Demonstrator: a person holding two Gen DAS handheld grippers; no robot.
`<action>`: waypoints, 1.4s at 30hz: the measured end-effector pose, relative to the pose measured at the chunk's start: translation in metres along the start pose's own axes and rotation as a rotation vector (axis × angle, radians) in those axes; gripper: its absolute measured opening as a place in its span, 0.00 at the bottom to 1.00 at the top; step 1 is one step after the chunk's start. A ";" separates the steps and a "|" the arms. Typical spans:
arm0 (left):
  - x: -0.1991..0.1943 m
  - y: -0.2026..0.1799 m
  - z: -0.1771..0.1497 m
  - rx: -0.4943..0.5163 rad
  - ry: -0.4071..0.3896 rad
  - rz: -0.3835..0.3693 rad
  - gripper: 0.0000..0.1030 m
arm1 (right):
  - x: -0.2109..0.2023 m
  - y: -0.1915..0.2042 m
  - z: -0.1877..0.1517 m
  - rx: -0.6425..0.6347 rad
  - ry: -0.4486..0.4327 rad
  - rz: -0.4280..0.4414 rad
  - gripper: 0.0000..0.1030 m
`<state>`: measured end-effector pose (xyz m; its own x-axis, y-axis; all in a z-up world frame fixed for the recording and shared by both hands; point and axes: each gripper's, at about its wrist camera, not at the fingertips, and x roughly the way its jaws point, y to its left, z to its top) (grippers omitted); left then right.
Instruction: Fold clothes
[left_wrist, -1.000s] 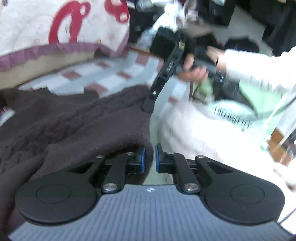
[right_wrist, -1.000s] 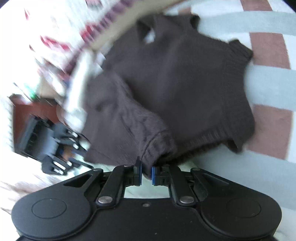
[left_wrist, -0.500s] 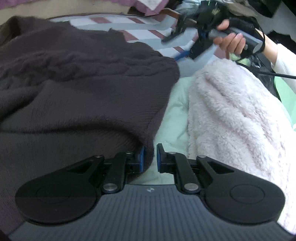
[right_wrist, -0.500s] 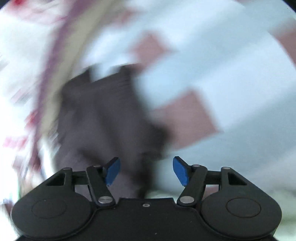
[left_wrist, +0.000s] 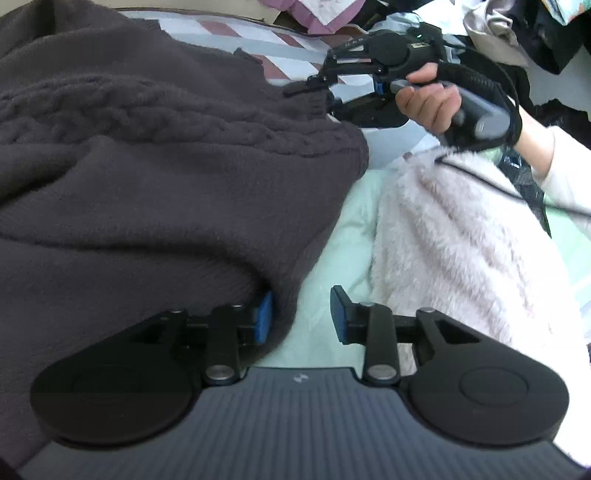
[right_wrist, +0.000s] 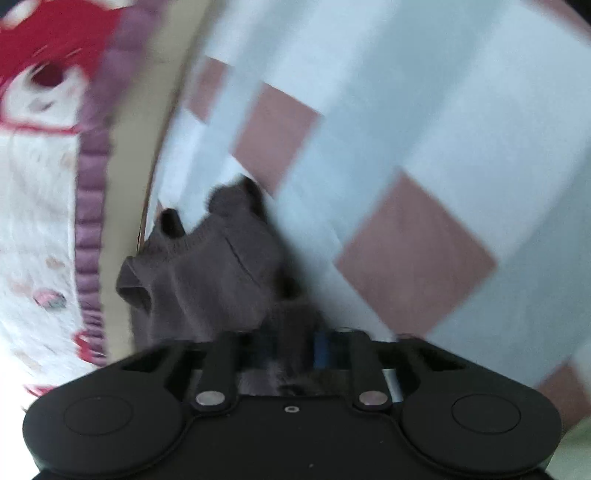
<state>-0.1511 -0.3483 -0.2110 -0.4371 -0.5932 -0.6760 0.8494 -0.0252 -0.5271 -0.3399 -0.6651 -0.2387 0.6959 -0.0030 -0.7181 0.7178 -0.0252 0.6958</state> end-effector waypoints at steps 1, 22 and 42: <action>-0.002 -0.004 0.003 0.028 -0.009 0.003 0.19 | -0.005 0.009 -0.001 -0.064 -0.055 -0.009 0.18; -0.059 -0.005 -0.010 -0.030 -0.040 -0.052 0.48 | -0.046 0.075 -0.016 -0.755 -0.357 -0.448 0.20; -0.336 0.103 -0.190 -0.987 -0.523 0.777 0.62 | 0.084 0.179 -0.246 -1.355 0.098 -0.116 0.53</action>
<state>0.0269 0.0018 -0.1359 0.4031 -0.4294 -0.8082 0.1630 0.9027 -0.3983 -0.1484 -0.4238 -0.1706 0.5888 0.0036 -0.8083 0.1890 0.9717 0.1420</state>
